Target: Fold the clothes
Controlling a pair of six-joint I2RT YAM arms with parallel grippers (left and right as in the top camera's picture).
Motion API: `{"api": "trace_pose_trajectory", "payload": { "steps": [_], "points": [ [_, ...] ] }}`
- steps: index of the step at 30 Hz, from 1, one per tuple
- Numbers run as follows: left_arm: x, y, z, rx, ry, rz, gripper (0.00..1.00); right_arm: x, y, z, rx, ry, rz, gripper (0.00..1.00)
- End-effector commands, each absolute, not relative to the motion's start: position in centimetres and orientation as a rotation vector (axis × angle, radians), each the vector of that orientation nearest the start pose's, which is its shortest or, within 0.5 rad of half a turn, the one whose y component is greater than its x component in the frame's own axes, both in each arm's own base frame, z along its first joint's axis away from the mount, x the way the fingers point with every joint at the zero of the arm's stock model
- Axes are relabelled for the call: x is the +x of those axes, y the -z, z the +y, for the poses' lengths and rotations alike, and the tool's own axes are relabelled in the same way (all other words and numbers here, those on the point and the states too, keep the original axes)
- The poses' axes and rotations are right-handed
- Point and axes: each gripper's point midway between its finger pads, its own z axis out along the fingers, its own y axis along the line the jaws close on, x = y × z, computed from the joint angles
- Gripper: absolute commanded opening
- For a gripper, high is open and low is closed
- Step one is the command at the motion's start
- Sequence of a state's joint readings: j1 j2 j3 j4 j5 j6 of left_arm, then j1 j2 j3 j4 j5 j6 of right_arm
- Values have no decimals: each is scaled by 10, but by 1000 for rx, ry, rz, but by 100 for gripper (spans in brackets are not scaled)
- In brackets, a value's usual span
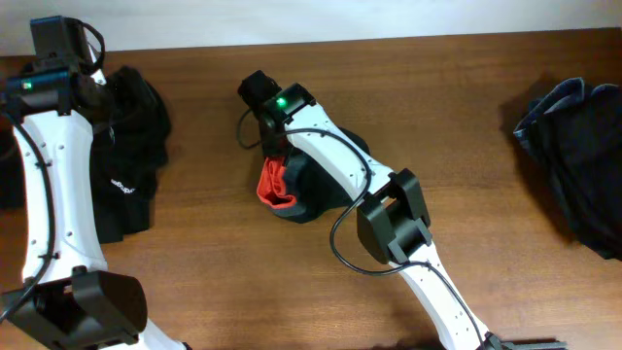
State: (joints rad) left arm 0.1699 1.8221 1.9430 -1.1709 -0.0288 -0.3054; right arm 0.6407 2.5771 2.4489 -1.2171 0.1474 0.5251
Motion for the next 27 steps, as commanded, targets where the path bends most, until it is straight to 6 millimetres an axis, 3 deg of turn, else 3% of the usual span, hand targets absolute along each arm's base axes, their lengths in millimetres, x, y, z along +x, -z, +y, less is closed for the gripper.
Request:
{"api": "trace_pose_trajectory", "payload": {
  "steps": [1, 10, 14, 20, 27],
  "points": [
    [436, -244, 78, -616, 21, 2552, 99, 464, -65, 295, -121, 113, 2794, 4],
    [436, -244, 78, -616, 21, 2552, 99, 467, -125, 297, -138, 60, 2716, 4],
    [436, -244, 79, -616, 20, 2551, 99, 463, -132, 304, -220, 5, 2726, 4],
    [438, -245, 79, -615, 21, 2546, 99, 455, -129, 300, -194, 18, 2764, 4],
    [439, -246, 79, -612, 23, 2538, 99, 473, -164, 322, -291, -114, 2630, 4]
  ]
}}
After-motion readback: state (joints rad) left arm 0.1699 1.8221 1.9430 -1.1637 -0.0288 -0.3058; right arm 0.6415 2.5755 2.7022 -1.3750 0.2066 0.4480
